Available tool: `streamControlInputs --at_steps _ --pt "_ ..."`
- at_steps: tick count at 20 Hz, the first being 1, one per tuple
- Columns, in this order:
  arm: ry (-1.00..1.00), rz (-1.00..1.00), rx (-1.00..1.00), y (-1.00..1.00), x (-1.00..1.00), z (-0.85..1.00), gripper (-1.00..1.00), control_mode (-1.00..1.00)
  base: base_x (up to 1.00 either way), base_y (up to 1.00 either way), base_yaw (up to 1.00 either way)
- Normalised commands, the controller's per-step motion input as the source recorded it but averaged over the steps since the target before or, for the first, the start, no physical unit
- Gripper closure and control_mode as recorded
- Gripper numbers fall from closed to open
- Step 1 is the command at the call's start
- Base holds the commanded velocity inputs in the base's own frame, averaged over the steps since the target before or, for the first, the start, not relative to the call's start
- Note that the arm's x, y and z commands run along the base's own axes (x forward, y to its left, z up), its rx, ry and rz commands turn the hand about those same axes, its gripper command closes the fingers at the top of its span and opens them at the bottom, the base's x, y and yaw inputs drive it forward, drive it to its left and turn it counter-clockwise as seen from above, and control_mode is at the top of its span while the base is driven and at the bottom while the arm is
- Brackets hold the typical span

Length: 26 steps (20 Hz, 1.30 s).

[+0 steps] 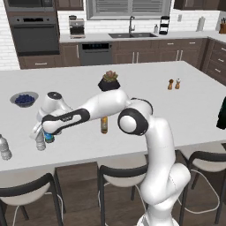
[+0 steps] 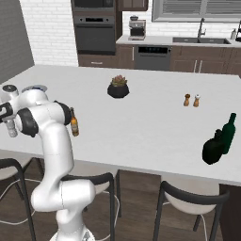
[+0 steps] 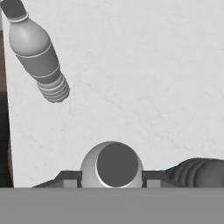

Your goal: Move the plastic bottles in the middle to the plastics group, and the glass bottles in the middle to the glass group.

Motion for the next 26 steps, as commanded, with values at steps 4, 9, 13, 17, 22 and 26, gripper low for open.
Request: streamControlInputs --at_steps 4,9,13,17,22,26 --pt "-0.07 0.00 0.00 0.00 -0.04 0.00 1.00 -1.00 0.00 0.00 0.00" --pt "-0.18 0.00 0.00 0.04 -0.19 0.00 1.00 -1.00 0.00 0.00 0.00" --pt "-0.04 0.00 0.00 0.01 -0.03 0.00 1.00 -1.00 0.00 0.00 0.00" --pt "0.03 0.00 0.01 0.00 0.00 0.00 1.00 -1.00 0.00 0.00 0.00" --pt "0.12 0.00 0.00 0.00 0.00 0.00 1.00 -1.00 0.00 0.00 0.00" --pt "0.06 0.00 0.00 0.00 0.00 0.00 1.00 -1.00 0.00 0.00 0.00"
